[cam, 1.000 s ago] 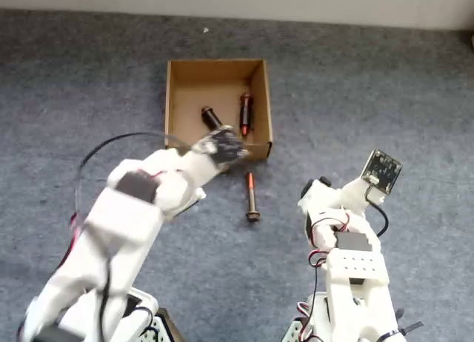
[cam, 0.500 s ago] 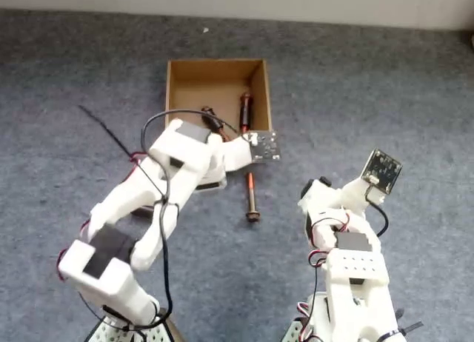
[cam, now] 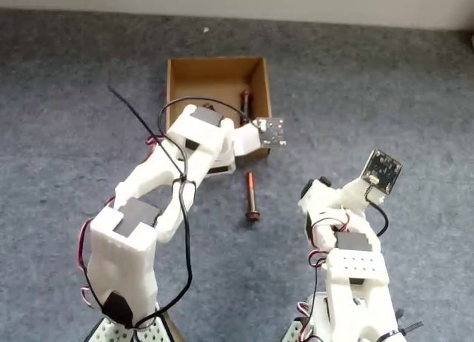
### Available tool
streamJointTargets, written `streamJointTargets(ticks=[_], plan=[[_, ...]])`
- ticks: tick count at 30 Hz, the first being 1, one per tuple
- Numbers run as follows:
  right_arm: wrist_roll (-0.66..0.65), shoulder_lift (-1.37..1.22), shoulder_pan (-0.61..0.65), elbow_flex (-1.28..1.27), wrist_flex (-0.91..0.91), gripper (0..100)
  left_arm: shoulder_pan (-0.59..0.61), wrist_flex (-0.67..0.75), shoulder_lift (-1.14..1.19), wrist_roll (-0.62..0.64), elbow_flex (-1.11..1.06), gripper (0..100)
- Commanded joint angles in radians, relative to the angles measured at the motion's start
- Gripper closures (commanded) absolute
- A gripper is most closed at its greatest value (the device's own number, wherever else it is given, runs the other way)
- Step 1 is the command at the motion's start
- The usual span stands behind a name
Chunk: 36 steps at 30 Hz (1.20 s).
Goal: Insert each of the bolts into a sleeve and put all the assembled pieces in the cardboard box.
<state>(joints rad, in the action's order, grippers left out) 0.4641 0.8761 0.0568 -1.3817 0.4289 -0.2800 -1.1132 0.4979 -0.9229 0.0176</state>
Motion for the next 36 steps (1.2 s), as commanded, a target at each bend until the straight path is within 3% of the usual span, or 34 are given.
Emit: streamJointTargets(ticks=[1, 6, 12, 15, 20, 36], plan=[[0.005, 0.031, -0.010, 0.010, -0.022, 99.4, 0.007, -0.049, 0.016, -0.011, 0.045, 90], [0.005, 0.031, -0.010, 0.010, -0.022, 99.4, -0.013, -0.146, 0.012, -0.011, 0.050, 97], [0.005, 0.031, -0.010, 0.010, -0.021, 99.4, -0.044, -0.233, 0.007, 0.046, 0.074, 98], [0.005, 0.031, -0.010, 0.010, -0.021, 99.4, -0.019, -0.236, 0.008, 0.144, 0.151, 95], [0.006, 0.031, -0.010, 0.008, -0.019, 99.4, 0.035, -0.241, 0.016, 0.175, 0.240, 85], [0.005, 0.031, -0.010, 0.008, -0.019, 99.4, 0.038, -0.201, 0.128, 0.170, 0.297, 85]])
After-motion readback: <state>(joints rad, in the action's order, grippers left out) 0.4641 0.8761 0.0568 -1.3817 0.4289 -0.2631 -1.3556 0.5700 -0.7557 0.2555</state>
